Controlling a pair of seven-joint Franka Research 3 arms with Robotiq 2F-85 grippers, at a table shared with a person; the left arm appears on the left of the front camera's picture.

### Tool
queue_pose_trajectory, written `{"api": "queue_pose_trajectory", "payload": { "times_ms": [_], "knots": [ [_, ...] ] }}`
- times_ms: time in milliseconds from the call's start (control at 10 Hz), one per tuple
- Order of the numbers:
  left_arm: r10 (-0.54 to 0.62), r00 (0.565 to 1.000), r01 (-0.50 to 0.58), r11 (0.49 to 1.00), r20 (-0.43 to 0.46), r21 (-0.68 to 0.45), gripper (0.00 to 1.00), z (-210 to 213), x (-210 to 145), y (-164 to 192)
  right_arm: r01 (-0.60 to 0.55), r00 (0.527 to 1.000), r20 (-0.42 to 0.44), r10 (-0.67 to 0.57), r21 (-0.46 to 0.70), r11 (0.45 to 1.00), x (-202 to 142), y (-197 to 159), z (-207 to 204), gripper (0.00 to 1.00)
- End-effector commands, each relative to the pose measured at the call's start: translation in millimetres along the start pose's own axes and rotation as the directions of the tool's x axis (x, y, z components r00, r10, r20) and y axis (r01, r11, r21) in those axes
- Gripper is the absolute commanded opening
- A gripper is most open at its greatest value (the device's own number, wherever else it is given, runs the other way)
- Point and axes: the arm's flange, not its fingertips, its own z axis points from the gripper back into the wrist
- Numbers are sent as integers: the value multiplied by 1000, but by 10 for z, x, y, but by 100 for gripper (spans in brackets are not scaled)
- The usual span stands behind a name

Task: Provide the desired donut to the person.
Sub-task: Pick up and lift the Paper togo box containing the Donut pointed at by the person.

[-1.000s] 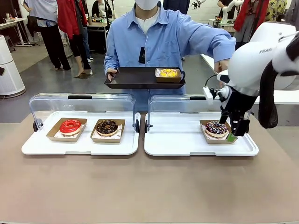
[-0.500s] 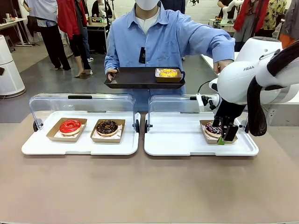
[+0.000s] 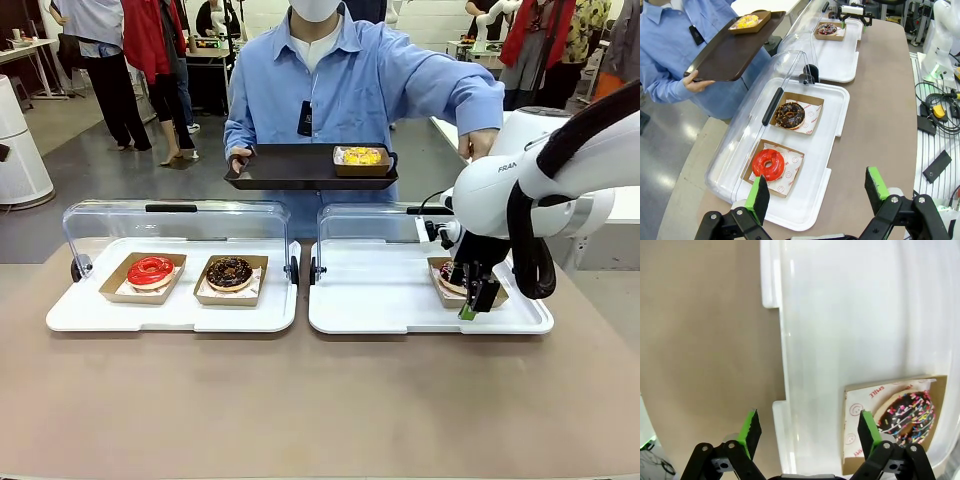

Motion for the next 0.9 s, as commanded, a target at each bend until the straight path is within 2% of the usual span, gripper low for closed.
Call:
{"api": "queue_pose_trajectory", "payload": {
  "times_ms": [0, 100, 200, 800],
  "knots": [
    [4, 1000, -4, 1000, 16, -2, 100, 5, 2, -5, -2, 999, 32, 2, 6, 1000, -20, -144, 29, 100],
    [4, 1000, -4, 1000, 16, -2, 100, 5, 2, -5, 34, 999, 23, -34, 3, 999, -3, -129, 83, 100],
    [4, 1000, -4, 1000, 16, -2, 100, 5, 2, -5, 4, 1000, 3, -4, 0, 1000, -5, -65, -9, 100],
    [4, 1000, -4, 1000, 16, -2, 100, 5, 2, -5, 5, 1000, 4, -5, 0, 1000, 12, -88, 5, 100]
  ]
}}
